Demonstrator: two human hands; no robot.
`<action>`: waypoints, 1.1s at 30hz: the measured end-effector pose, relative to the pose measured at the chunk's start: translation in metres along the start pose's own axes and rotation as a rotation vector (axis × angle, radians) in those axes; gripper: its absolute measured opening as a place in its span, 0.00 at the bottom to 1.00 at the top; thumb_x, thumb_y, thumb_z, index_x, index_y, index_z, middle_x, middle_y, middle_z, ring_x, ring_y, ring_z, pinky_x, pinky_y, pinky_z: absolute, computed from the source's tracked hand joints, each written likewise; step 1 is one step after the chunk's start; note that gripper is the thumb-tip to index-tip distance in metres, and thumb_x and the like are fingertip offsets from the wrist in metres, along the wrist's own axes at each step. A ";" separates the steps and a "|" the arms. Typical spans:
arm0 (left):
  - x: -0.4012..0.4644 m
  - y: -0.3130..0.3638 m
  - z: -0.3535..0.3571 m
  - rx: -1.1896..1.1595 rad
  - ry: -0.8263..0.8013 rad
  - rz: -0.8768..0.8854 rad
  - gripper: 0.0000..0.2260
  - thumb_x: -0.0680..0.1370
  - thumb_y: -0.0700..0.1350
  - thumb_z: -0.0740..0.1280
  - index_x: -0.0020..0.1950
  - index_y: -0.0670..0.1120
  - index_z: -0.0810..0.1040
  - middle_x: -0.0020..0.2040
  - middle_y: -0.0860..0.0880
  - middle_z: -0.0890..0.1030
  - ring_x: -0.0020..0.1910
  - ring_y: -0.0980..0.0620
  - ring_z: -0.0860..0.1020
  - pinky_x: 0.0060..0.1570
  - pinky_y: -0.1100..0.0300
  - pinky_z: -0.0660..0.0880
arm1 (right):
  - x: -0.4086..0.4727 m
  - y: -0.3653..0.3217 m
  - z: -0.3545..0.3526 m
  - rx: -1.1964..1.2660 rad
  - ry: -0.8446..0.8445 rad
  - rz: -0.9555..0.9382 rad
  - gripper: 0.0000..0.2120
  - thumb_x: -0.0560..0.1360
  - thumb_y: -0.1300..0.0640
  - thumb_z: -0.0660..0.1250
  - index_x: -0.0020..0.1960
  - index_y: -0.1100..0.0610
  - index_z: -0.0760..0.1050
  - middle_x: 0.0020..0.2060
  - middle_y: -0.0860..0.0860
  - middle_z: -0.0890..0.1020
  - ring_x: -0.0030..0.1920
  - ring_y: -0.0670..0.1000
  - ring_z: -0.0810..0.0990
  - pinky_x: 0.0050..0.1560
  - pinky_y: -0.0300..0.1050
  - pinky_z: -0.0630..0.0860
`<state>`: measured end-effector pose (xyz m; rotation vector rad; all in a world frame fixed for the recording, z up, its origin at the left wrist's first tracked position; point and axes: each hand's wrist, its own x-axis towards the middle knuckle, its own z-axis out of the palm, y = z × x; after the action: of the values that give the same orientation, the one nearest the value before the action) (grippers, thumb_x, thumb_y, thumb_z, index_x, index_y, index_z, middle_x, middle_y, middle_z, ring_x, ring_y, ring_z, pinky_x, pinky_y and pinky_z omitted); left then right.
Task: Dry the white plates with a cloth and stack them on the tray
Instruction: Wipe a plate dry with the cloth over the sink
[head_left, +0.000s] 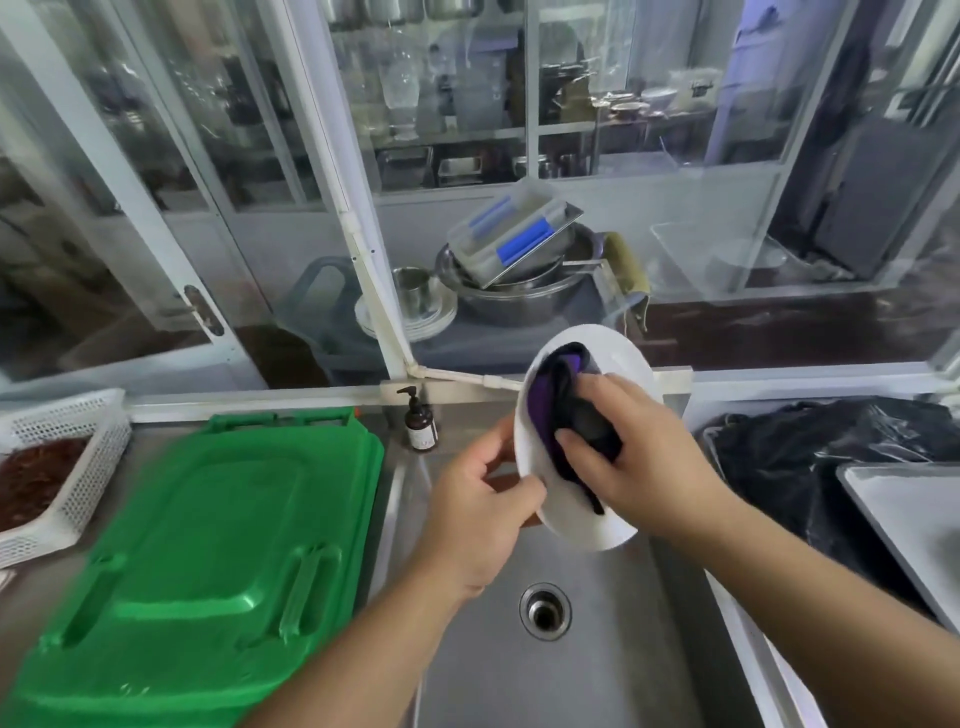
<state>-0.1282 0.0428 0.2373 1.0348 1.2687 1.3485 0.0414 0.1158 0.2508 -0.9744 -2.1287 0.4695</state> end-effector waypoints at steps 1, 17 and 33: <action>-0.001 0.001 0.000 -0.005 -0.007 0.004 0.28 0.76 0.28 0.65 0.67 0.56 0.82 0.58 0.49 0.86 0.55 0.46 0.85 0.53 0.45 0.84 | 0.009 -0.001 -0.005 -0.014 0.026 -0.013 0.14 0.76 0.56 0.72 0.60 0.51 0.75 0.46 0.44 0.76 0.46 0.45 0.72 0.46 0.32 0.68; 0.007 0.027 0.009 -0.205 0.124 0.113 0.28 0.76 0.24 0.64 0.58 0.56 0.85 0.51 0.52 0.87 0.47 0.56 0.83 0.50 0.47 0.82 | 0.015 0.026 -0.027 -0.048 0.096 0.459 0.15 0.79 0.52 0.69 0.66 0.46 0.76 0.46 0.46 0.83 0.44 0.51 0.80 0.45 0.48 0.74; -0.004 0.011 0.023 -0.288 -0.026 -0.125 0.22 0.73 0.31 0.67 0.62 0.50 0.84 0.54 0.45 0.86 0.49 0.47 0.83 0.44 0.54 0.82 | 0.047 0.006 -0.046 -0.188 0.056 0.005 0.16 0.75 0.58 0.73 0.63 0.52 0.80 0.45 0.51 0.82 0.44 0.54 0.75 0.43 0.41 0.64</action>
<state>-0.1055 0.0426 0.2509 0.7587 1.0634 1.3691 0.0585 0.1568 0.2998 -1.0841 -2.1486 0.2434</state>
